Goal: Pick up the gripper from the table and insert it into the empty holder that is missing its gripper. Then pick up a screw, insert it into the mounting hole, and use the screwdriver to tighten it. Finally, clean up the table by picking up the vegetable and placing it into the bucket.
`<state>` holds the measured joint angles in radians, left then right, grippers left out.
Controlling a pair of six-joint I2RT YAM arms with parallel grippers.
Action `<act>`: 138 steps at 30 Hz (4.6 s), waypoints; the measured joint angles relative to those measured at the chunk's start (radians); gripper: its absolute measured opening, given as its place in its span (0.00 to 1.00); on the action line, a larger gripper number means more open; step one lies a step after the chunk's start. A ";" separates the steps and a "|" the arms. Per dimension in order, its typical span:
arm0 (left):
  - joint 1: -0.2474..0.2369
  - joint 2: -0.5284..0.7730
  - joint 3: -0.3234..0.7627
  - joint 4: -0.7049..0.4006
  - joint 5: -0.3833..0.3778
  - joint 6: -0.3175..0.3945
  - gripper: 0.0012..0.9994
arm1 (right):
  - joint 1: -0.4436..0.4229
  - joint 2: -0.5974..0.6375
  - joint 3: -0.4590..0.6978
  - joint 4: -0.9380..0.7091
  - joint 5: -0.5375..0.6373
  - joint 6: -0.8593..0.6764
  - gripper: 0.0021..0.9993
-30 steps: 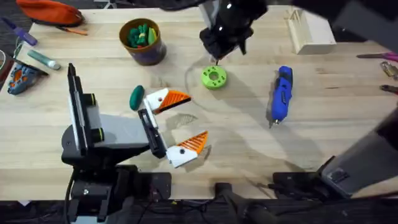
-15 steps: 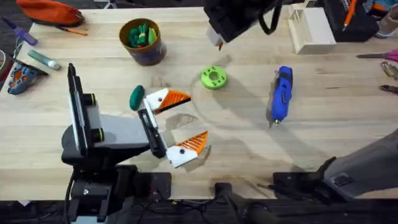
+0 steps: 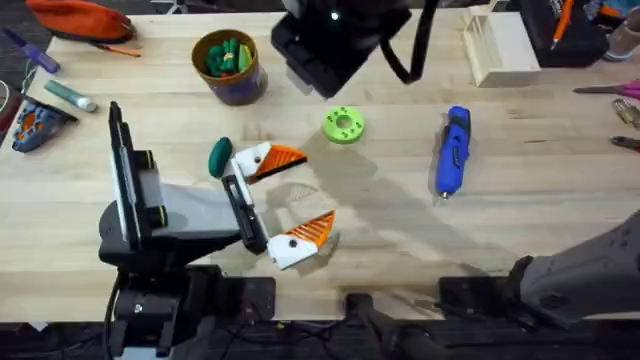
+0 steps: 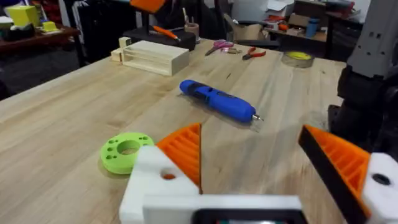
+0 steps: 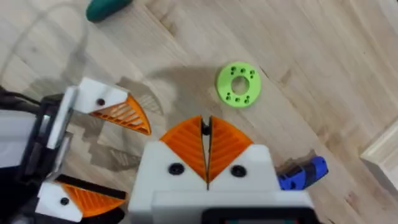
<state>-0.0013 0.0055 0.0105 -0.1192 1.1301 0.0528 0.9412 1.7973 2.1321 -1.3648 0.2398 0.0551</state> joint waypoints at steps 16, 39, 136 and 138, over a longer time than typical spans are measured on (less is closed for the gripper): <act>0.000 0.000 0.000 0.000 0.000 0.000 0.99 | 0.170 0.000 0.050 -0.001 0.007 -0.027 0.00; 0.000 0.000 0.000 0.000 0.000 0.000 0.99 | 0.216 0.086 0.052 0.007 -0.101 -0.108 0.00; 0.000 0.000 0.000 0.000 0.000 0.000 0.99 | 0.186 0.194 0.052 0.019 -0.129 -0.130 0.00; 0.000 0.000 0.000 0.000 0.000 0.000 0.99 | 0.186 0.195 0.052 0.018 -0.129 -0.130 0.00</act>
<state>-0.0013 0.0055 0.0105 -0.1192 1.1301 0.0528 1.1271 1.9919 2.1841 -1.3465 0.1104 -0.0746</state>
